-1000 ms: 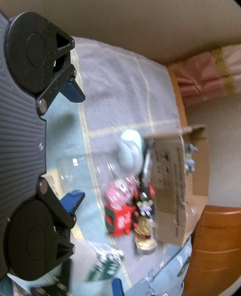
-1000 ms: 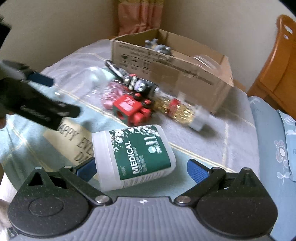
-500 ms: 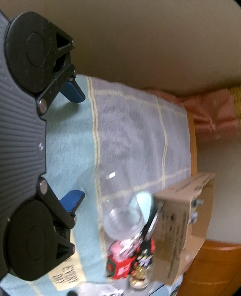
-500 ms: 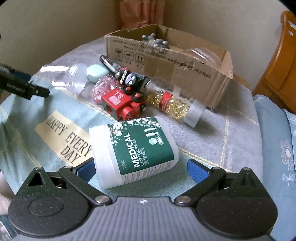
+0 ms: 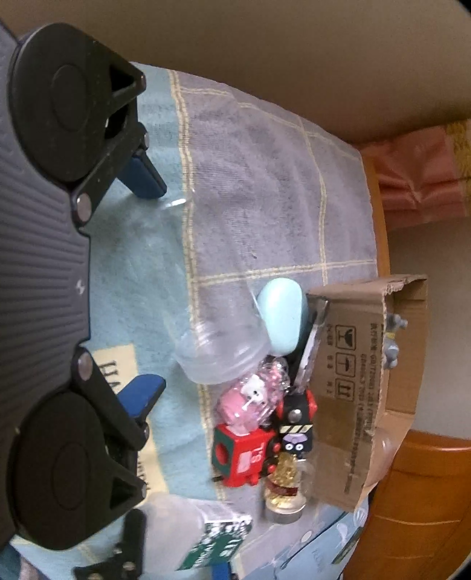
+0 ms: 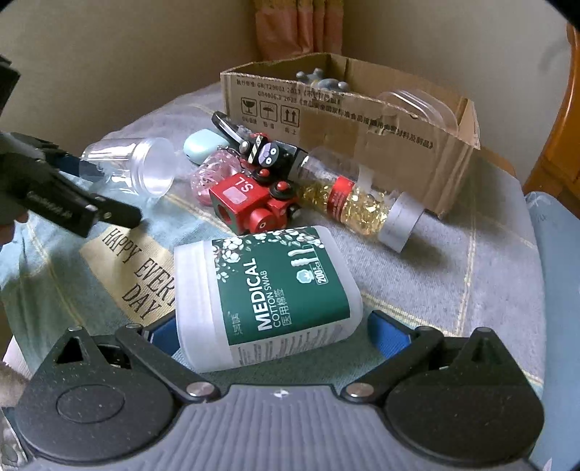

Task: Organize rigid objects
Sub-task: 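Grasp the clear plastic jar with the left tool while the right tool grasps the white MEDICAL bottle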

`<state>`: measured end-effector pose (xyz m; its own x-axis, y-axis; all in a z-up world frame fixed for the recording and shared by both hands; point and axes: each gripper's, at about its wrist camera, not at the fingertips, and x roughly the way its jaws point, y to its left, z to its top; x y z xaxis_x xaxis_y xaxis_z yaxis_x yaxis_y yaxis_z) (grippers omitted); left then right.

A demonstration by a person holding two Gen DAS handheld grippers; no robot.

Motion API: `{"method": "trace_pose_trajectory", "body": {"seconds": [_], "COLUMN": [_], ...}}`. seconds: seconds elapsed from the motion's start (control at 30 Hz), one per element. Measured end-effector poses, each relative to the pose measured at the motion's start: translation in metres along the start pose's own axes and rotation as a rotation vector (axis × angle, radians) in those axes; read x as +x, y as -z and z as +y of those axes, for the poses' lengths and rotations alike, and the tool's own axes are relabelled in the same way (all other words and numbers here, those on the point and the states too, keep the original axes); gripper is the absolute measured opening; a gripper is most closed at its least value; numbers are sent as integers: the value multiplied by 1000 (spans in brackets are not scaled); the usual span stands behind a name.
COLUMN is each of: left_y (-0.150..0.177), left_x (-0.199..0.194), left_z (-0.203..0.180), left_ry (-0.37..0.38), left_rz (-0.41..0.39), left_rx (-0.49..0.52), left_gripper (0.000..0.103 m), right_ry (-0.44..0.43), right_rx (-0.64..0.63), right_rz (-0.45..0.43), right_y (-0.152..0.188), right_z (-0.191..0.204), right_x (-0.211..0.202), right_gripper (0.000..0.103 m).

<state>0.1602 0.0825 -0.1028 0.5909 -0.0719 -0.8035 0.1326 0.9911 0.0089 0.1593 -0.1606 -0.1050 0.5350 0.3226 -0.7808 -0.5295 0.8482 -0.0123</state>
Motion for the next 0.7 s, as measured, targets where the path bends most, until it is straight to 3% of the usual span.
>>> {"method": "trace_pose_trajectory", "body": {"seconds": [0.43, 0.7], "left_y": [-24, -23], "left_x": [20, 15], "left_z": [-4, 4], "left_ry": [-30, -120], "left_rz": [-12, -29], "left_rx": [-93, -70], "left_gripper": [102, 102], "right_ry": [-35, -38], "right_rx": [-43, -49], "right_rz": [-29, -2], "right_y": [0, -7], "right_z": [-2, -1], "right_x": [2, 6], "right_gripper": [103, 103]}}
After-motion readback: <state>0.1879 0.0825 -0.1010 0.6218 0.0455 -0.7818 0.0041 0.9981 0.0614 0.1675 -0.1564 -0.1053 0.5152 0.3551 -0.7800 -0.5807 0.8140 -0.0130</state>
